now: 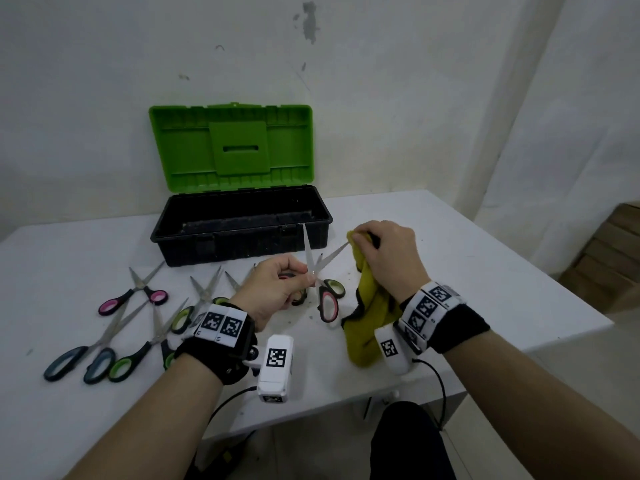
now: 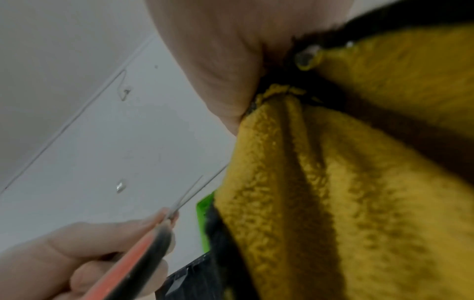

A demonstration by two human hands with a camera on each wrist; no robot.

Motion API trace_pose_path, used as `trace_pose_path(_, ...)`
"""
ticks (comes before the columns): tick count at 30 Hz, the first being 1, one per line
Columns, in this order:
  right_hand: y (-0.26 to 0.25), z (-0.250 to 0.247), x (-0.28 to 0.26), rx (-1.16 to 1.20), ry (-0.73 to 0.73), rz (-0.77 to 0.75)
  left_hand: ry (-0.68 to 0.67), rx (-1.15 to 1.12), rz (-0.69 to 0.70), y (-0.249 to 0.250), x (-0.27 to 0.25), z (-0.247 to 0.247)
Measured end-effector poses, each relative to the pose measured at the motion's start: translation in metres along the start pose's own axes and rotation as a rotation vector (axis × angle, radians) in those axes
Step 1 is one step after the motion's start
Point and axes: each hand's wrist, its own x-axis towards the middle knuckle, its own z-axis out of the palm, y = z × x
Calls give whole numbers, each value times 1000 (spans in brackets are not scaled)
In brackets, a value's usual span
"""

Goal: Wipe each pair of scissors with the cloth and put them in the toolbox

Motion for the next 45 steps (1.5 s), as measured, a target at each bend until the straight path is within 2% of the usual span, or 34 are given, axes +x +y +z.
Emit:
trace_pose_path(2, -6, -1, -3, 27, 11, -47, 19, -3, -4, -1, 2, -2)
trace_pose_path(5, -21, 8, -14, 65, -101, -151, 16, 22, 1, 0, 3, 0)
trace_pose_path(7, -23, 16, -18, 44, -165, -167, -9, 31, 3, 0, 3, 2)
trace_pose_path(15, 7, 4, 0, -18, -61, 29, 11, -8, -49, -1, 0, -4)
trace_pose_path(19, 1, -4, -2, 13, -42, 18, 17, -54, -128, 5, 4, -7)
trace_pose_path(25, -21, 1, -8, 69, -166, -71, 25, -30, -177, 14, 8, -4)
trace_pose_path(30, -33, 14, -11, 38, -284, -126, 53, 1, -95, 9, 9, -6)
trace_pose_path(36, -39, 17, -11, 98, -195, -47, 196, -162, 6, 5, 8, -2)
trace_pose_path(40, -45, 19, -10, 121, -104, -19, 127, -462, -45, 7, 2, 4)
trace_pose_path(45, -51, 21, -10, 153, -44, 13, 99, -541, -5, 8, 1, 6)
